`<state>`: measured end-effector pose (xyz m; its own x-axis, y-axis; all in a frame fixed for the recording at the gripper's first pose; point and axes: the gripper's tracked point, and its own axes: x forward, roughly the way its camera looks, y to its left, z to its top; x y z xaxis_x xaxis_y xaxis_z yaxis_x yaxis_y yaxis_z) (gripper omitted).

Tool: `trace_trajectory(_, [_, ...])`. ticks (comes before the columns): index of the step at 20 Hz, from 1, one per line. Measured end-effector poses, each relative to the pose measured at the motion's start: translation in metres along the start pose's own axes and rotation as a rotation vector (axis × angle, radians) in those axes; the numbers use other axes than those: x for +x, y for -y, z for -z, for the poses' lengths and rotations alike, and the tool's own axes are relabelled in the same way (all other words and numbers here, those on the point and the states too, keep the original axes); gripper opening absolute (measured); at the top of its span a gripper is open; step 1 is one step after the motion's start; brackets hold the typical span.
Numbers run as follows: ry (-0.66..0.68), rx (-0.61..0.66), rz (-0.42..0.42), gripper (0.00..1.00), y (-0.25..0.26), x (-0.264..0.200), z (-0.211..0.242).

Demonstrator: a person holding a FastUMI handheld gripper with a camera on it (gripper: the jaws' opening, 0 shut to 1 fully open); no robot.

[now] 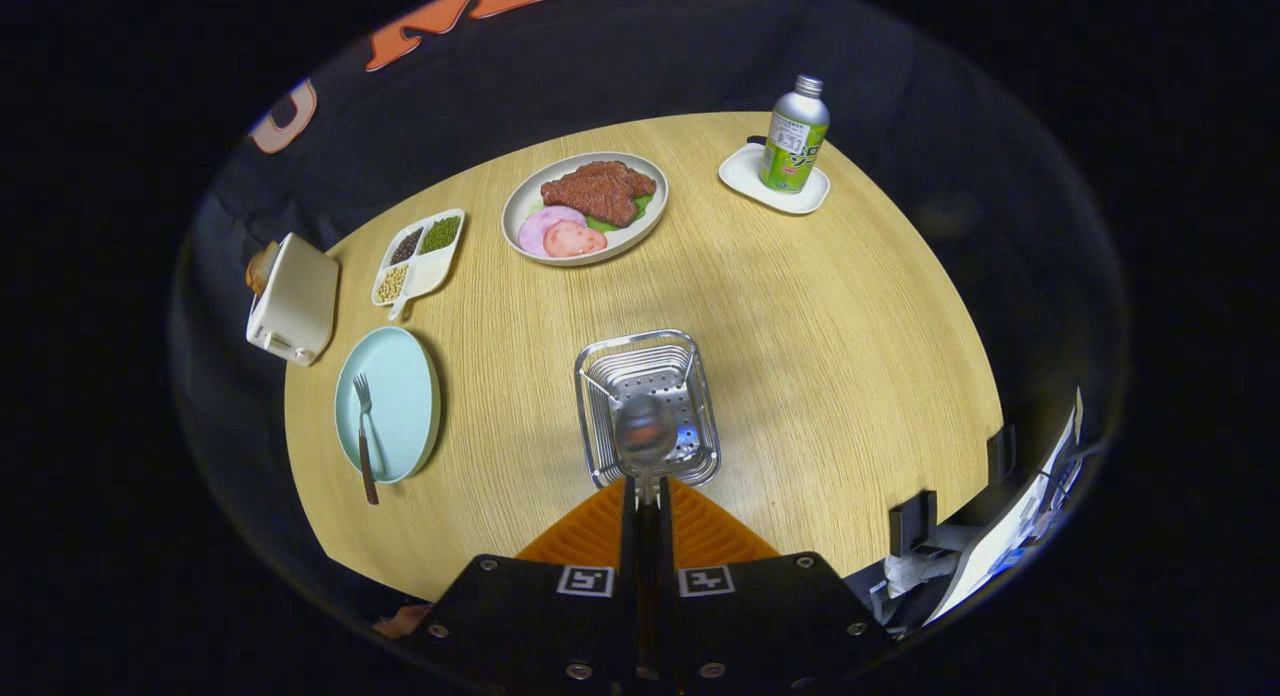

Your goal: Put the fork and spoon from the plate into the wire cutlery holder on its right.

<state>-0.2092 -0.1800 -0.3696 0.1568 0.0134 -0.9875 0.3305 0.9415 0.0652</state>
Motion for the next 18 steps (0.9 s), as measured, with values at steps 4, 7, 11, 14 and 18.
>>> trace_trajectory(4, [0.1, 0.033, -0.057, 0.17, -0.009, -0.01, -0.031])
trace_trajectory(7, [0.232, 0.018, -0.094, 0.27, -0.023, -0.028, -0.059])
trace_trajectory(11, [0.429, -0.034, -0.129, 0.49, -0.047, -0.055, -0.091])
trace_trajectory(14, [0.566, -0.084, -0.14, 0.64, -0.07, -0.074, -0.109])
trace_trajectory(18, [0.831, -0.136, -0.154, 0.83, -0.108, -0.117, -0.14])
